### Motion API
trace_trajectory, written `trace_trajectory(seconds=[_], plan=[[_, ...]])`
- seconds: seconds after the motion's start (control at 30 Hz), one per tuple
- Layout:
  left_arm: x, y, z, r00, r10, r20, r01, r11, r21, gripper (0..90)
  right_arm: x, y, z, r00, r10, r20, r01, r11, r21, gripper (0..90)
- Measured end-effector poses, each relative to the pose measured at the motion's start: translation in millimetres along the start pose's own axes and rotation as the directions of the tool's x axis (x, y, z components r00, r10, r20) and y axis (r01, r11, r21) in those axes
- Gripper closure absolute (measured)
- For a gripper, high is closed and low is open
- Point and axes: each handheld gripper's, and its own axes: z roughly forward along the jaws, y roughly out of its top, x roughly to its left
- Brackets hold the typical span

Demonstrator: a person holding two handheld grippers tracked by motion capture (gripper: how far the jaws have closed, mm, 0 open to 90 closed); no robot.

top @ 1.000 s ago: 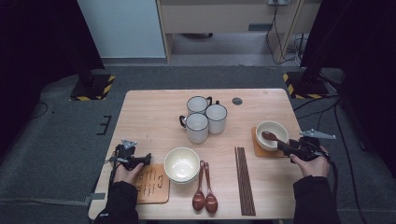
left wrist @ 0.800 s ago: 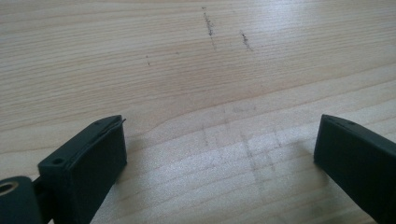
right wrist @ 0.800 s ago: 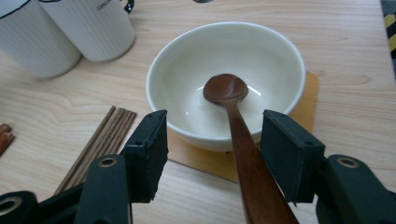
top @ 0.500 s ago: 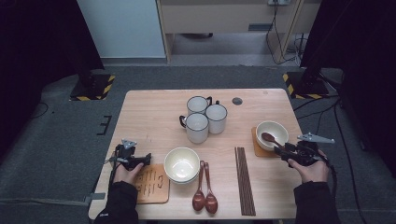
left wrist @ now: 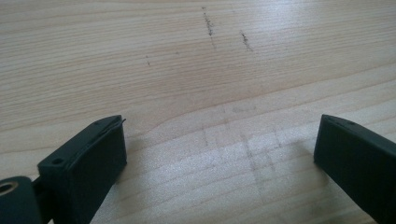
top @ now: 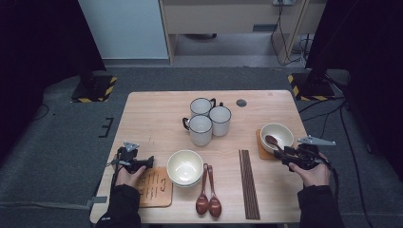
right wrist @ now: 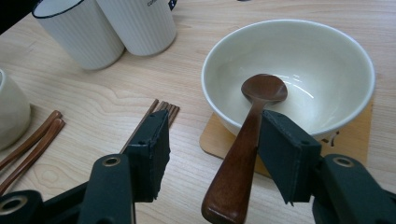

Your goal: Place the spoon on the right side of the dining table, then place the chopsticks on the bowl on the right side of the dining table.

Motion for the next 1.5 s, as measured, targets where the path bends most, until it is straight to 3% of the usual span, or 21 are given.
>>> trace_trajectory(seconds=[0.27,0.53,0.8,1.0,1.5], plan=[[0.0,0.0,0.0,1.0,0.0,0.0,0.0,1.0,0.0,1.3,0.7,0.7,0.9,1.0,0.002,-0.004,-0.002,1.0,-0.007,43.6],[0.1,0.0,0.1,1.0,0.0,0.002,0.0,1.0,0.0,1.1,3.2,9.2,-4.1,0.9994,-0.03,-0.016,0.029,0.998,-0.052,44.2],[0.1,0.1,0.2,1.0,0.0,0.004,0.0,1.0,0.001,0.9,22.4,16.8,-7.7,0.996,-0.062,-0.064,0.056,0.994,-0.093,43.6],[0.2,0.2,0.1,1.0,0.001,0.004,-0.001,1.0,0.002,0.9,36.7,14.8,1.2,0.9918,-0.101,-0.079,0.096,0.993,-0.066,43.6],[0.1,0.1,0.2,1.0,0.0,0.004,0.0,1.0,0.001,0.8,50.5,9.2,10.5,0.9882,-0.123,-0.091,0.12,0.992,-0.046,44.4]])
